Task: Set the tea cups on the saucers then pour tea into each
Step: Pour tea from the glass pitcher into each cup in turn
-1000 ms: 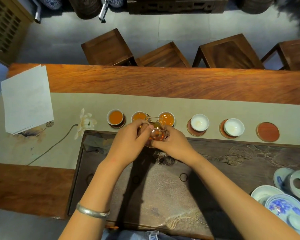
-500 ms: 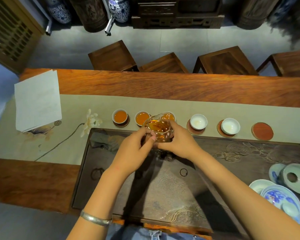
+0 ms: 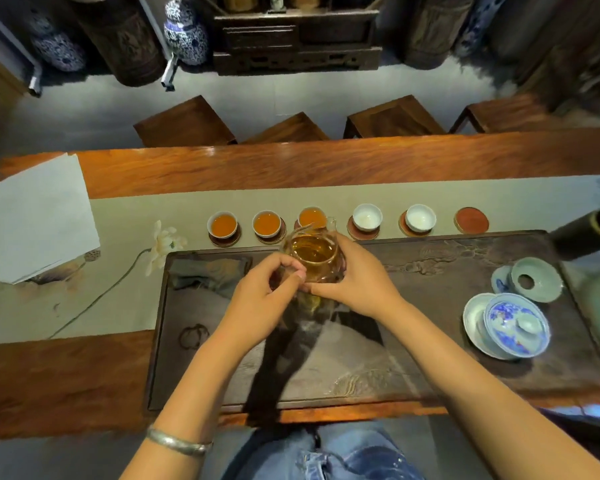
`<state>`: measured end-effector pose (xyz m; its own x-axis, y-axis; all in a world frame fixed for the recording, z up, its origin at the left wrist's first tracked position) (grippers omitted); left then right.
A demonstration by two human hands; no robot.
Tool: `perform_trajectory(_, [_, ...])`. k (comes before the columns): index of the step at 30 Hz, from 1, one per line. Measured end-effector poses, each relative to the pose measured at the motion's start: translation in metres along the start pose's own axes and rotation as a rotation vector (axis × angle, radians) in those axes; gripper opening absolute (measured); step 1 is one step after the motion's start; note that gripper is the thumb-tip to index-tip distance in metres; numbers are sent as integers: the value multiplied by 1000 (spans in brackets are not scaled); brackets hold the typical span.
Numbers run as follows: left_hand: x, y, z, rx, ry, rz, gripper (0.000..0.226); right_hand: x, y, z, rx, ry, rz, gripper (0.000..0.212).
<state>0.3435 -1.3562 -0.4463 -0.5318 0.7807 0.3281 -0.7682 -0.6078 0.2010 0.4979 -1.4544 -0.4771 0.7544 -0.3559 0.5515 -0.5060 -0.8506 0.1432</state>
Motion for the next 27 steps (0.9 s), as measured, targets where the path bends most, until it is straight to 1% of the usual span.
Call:
perform_trajectory(9, [-4, 15, 2, -100, 5, -155, 8, 0, 50, -8, -97, -24, 169, 69])
perform_trajectory(16, [-18, 16, 14, -131, 32, -190, 10, 20, 62, -6, -95, 43, 209, 79])
perform_trajectory(19, [-28, 9, 20, -128, 37, -187, 10, 31, 60, 2, -109, 49, 201, 84])
perform_trajectory(21, [-37, 4, 23, -132, 36, -173, 10, 40, 57, 8, -109, 53, 194, 83])
perform_trajectory(24, [-53, -2, 26, -130, 50, -116, 11, 54, 47, 21, -102, 72, 156, 85])
perform_trajectory(27, [-71, -7, 27, -92, 81, -38, 11, 69, 35, 34, -69, 90, 85, 83])
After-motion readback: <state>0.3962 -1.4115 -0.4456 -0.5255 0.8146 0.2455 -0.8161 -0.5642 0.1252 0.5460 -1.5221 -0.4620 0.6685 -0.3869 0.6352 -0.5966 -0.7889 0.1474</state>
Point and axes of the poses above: each hand's wrist, its own y-axis away from the middle knuckle, its own x-axis out of the back of the hand, z = x × y, the point moved 1 cm from there along -y, towards the middle knuckle, and after that the axes turned 2 degrees about -x, right-handed, at the moved point
